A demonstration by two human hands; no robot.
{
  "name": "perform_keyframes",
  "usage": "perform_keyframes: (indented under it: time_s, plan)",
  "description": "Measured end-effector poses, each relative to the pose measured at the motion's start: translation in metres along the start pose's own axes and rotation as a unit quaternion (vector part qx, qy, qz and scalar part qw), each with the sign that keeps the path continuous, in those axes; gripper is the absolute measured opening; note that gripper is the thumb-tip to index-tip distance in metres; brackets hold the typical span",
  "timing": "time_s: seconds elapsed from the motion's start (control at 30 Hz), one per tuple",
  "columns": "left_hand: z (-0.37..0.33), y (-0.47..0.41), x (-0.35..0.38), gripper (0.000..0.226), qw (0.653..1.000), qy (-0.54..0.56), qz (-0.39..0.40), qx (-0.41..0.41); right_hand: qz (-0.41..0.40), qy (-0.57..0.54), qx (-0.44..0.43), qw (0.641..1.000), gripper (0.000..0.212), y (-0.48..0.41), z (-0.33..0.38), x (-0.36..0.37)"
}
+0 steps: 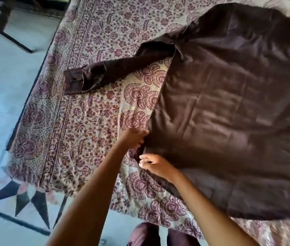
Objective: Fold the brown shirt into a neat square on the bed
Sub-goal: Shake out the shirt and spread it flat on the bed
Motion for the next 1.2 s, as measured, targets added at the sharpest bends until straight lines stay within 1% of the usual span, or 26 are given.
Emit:
perform_keyframes:
  time_s: [0.03, 0.1, 0.13, 0.17, 0.23, 0.3, 0.33, 0.4, 0.43, 0.5, 0.53, 0.6, 0.63, 0.67, 0.7, 0.77, 0.83, 0.9, 1.0, 1.07, 1.1, 1.2]
  plan:
    - [0.008, -0.002, 0.009, 0.027, 1.0, -0.002, -0.013, 0.001, -0.017, 0.006, 0.003, 1.0, 0.035, 0.006, -0.011, 0.001]
    - [0.028, -0.014, 0.024, 0.038, 0.999, -0.007, -0.052, -0.004, -0.105, 0.015, -0.003, 0.994, 0.026, 0.02, -0.031, -0.005]
    - [0.033, -0.018, 0.031, 0.038, 0.998, 0.003, -0.058, -0.014, -0.155, 0.002, -0.005, 0.988, 0.022, 0.03, -0.041, -0.011]
    - [0.03, -0.01, 0.035, 0.037, 0.997, -0.016, -0.071, 0.0, -0.199, -0.014, -0.009, 0.98, 0.019, 0.04, -0.051, -0.018]
    - [0.022, 0.007, 0.038, 0.034, 0.994, -0.012, -0.112, 0.009, -0.265, -0.023, -0.005, 0.964, 0.019, 0.061, -0.067, -0.033]
    - [0.022, 0.012, 0.041, 0.039, 0.991, 0.008, -0.134, -0.008, -0.318, -0.023, 0.007, 0.948, 0.018, 0.083, -0.083, -0.05]
    - [0.025, 0.013, 0.042, 0.042, 0.991, 0.026, -0.132, -0.012, -0.347, -0.02, 0.013, 0.937, 0.017, 0.095, -0.09, -0.059]
    - [0.033, 0.011, 0.04, 0.042, 0.987, 0.081, -0.14, -0.017, -0.398, 0.001, 0.042, 0.916, 0.019, 0.12, -0.107, -0.078]
    - [0.038, 0.012, 0.036, 0.039, 0.981, 0.116, -0.152, -0.022, -0.417, 0.009, 0.06, 0.907, 0.017, 0.132, -0.116, -0.086]
    - [0.052, 0.014, 0.028, 0.032, 0.969, 0.152, -0.19, -0.043, -0.46, 0.049, 0.099, 0.881, 0.016, 0.157, -0.133, -0.1]
    - [0.059, 0.016, 0.026, 0.032, 0.964, 0.159, -0.208, -0.049, -0.487, 0.077, 0.119, 0.862, 0.015, 0.17, -0.14, -0.106]
    - [0.067, 0.019, 0.023, 0.029, 0.962, 0.171, -0.21, -0.041, -0.539, 0.112, 0.154, 0.82, 0.015, 0.19, -0.151, -0.115]
    - [0.067, 0.02, 0.025, 0.026, 0.966, 0.16, -0.201, -0.029, -0.56, 0.116, 0.165, 0.803, 0.016, 0.199, -0.156, -0.118]
    - [0.065, 0.021, 0.029, 0.024, 0.97, 0.136, -0.198, -0.03, -0.576, 0.118, 0.176, 0.789, 0.016, 0.207, -0.161, -0.121]
    - [0.061, 0.022, 0.032, 0.024, 0.97, 0.115, -0.212, -0.018, -0.588, 0.123, 0.19, 0.777, 0.017, 0.215, -0.167, -0.125]
    - [0.056, 0.023, 0.039, 0.033, 0.966, 0.099, -0.238, -0.004, -0.603, 0.136, 0.216, 0.756, 0.02, 0.228, -0.174, -0.131]
    - [0.055, 0.023, 0.048, 0.036, 0.967, 0.092, -0.236, -0.011, -0.619, 0.145, 0.244, 0.733, 0.028, 0.242, -0.181, -0.137]
    - [0.057, 0.022, 0.054, 0.031, 0.962, 0.125, -0.243, -0.028, -0.634, 0.135, 0.281, 0.707, 0.037, 0.258, -0.188, -0.145]
    - [0.057, 0.025, 0.058, 0.025, 0.953, 0.202, -0.224, -0.039, -0.65, 0.051, 0.306, 0.694, 0.05, 0.274, -0.207, -0.16]
    - [0.062, 0.02, 0.059, 0.023, 0.938, 0.267, -0.216, -0.046, -0.666, -0.021, 0.295, 0.685, 0.053, 0.28, -0.216, -0.167]
    - [0.064, 0.018, 0.059, 0.022, 0.931, 0.292, -0.212, -0.052, -0.675, -0.049, 0.276, 0.683, 0.051, 0.281, -0.219, -0.17]
    - [0.069, 0.019, 0.059, 0.006, 0.924, 0.329, -0.187, -0.049, -0.695, -0.122, 0.204, 0.678, 0.036, 0.286, -0.228, -0.176]
Point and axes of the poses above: each hand's wrist, its own y-axis away from the middle knuckle, its own x-axis out of the palm, z = x × y, the point moved 3 cm from there along -y, towards the middle knuckle, and after that the axes turned 10 degrees about -x, right-handed, at the moved point
